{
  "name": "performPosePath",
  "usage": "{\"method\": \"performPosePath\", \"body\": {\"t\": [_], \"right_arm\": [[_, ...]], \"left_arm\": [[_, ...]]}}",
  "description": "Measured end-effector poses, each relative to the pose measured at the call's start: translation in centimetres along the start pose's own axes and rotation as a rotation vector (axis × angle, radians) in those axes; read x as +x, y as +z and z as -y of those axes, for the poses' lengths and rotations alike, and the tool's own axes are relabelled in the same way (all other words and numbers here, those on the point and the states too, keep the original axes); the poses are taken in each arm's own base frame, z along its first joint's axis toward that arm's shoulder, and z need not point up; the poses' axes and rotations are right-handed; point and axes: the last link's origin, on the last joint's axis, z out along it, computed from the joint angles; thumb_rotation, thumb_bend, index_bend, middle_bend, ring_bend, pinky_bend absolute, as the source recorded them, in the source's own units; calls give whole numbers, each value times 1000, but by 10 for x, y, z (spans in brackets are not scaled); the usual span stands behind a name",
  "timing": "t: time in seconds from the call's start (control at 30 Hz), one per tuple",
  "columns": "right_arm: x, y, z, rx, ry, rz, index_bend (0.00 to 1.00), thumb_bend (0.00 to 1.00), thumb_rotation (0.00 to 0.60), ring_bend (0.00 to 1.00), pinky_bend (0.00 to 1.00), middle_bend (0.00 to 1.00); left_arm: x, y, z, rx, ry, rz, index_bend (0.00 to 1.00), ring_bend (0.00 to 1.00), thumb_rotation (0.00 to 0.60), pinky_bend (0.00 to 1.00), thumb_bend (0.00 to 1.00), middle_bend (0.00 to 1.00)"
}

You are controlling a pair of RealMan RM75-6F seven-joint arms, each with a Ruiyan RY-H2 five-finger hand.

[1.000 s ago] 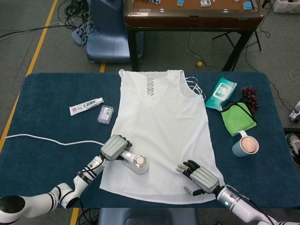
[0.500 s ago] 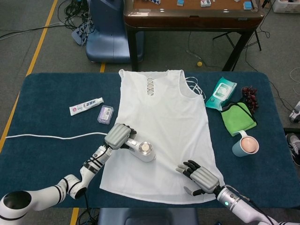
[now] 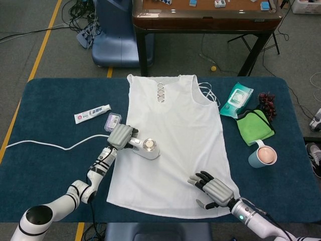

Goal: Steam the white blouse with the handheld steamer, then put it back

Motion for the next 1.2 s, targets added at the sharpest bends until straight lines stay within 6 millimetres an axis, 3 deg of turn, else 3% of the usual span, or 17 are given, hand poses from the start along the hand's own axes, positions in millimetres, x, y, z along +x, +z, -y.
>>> {"method": "performPosePath", "body": {"t": [0.27,0.63,0.97,1.2], "right_arm": [[-1,0,0,0,3,6,5,481,297,0,0,102],[-3,-1,3,7,9,13,5,481,298,0,0,102],[-4,-2,4,11,9,16,5,481,298,0,0,102],[-5,-2,4,13,8,19,5,481,300,0,0,102]], "left_arm": [[-9,-15,3,-39,9,28,819,585,600,568,246,680],[-13,-32,-14,-144,46,56,819,585,600,568,246,680],[-11,-53,-22,-215,82,86,819,585,600,568,246,680],[-2,-70,-17,-243,114,100,819,585,600,568,246,680]]}}
